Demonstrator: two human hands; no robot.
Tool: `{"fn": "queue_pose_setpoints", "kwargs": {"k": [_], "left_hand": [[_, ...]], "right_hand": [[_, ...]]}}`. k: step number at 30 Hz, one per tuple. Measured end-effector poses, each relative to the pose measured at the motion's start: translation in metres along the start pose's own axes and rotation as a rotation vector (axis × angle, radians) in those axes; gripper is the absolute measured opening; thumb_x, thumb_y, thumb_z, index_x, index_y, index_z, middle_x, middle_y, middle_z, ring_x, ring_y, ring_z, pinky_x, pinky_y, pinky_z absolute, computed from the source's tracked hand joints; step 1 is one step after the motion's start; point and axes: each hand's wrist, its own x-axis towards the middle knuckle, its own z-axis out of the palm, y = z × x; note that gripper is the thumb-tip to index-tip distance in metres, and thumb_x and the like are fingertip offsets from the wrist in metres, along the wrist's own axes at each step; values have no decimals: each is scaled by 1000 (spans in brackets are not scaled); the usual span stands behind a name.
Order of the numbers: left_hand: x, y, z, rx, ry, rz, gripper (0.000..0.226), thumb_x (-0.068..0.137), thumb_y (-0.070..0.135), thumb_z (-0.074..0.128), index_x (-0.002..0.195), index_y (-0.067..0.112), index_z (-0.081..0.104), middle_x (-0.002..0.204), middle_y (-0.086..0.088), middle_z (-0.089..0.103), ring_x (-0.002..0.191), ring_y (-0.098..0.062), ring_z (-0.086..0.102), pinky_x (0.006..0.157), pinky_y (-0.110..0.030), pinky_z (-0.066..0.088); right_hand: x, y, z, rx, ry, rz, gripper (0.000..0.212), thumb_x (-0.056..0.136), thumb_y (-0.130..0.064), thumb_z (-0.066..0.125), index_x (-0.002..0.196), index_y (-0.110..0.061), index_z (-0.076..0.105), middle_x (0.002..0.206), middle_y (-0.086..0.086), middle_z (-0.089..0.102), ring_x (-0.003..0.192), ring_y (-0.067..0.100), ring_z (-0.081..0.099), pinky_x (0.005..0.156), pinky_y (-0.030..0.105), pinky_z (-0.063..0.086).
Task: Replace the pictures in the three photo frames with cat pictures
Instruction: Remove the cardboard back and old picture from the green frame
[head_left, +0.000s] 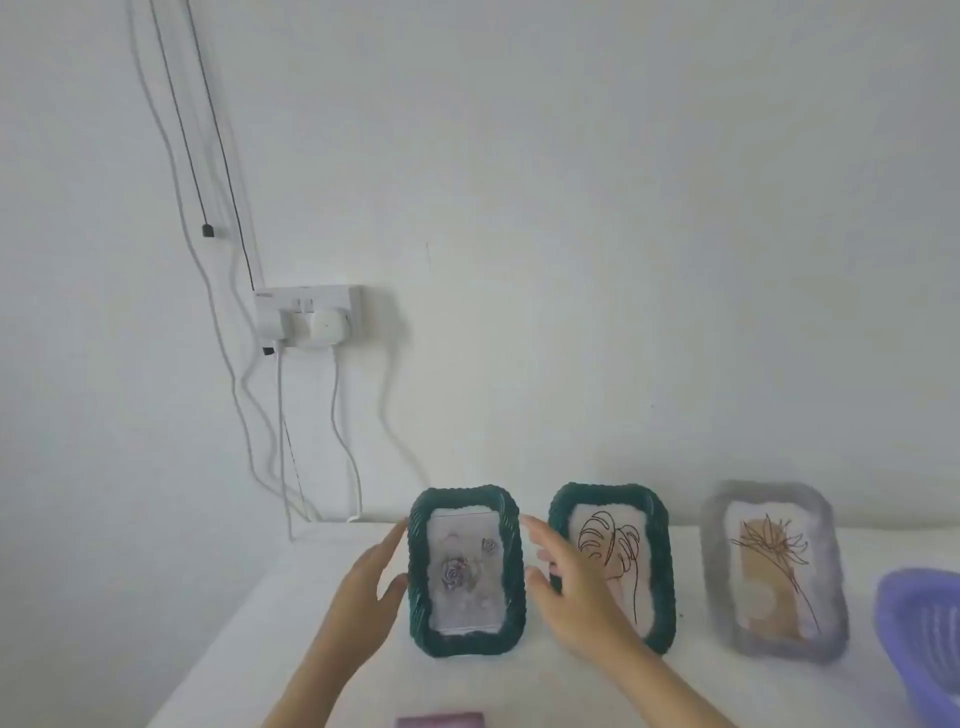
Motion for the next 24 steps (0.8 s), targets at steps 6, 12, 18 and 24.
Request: {"fn": "queue_pose_setpoints", "kwargs": {"k": [6,12,18,24], "left_hand": [[-19,-24,15,-109,-78,-149,66,93,5,43,141,42,16,124,13,46,108,-9,54,89,-17,36],[-14,-30,15,-161,-100,-185,61,87,-6,43,128,39,44,93,12,71,93,-6,61,75,-6,44],[-15,-13,9,-290,-38,-182,57,83,-7,52,126,30,52,74,6,70,78,-9,64,76,-12,47],[-31,22,-13,-584,-87,-217,57,83,-11,49,120,32,56,84,-9,60,68,-17,61,63,-20,53]], "right_hand": [[-5,2,37,24,-42,61,71,94,-11,43,137,-55,9,150,-22,16,141,2,12,116,32,21],[2,7,46,19,7,132,64,94,-6,42,142,-42,21,150,-12,27,136,9,31,112,28,27],[3,5,37,127,143,169,60,90,3,46,136,-34,40,113,-7,52,77,4,49,69,9,40],[-12,-24,8,467,178,219,60,87,8,49,127,-36,47,101,-7,60,68,5,53,63,13,48]]}}
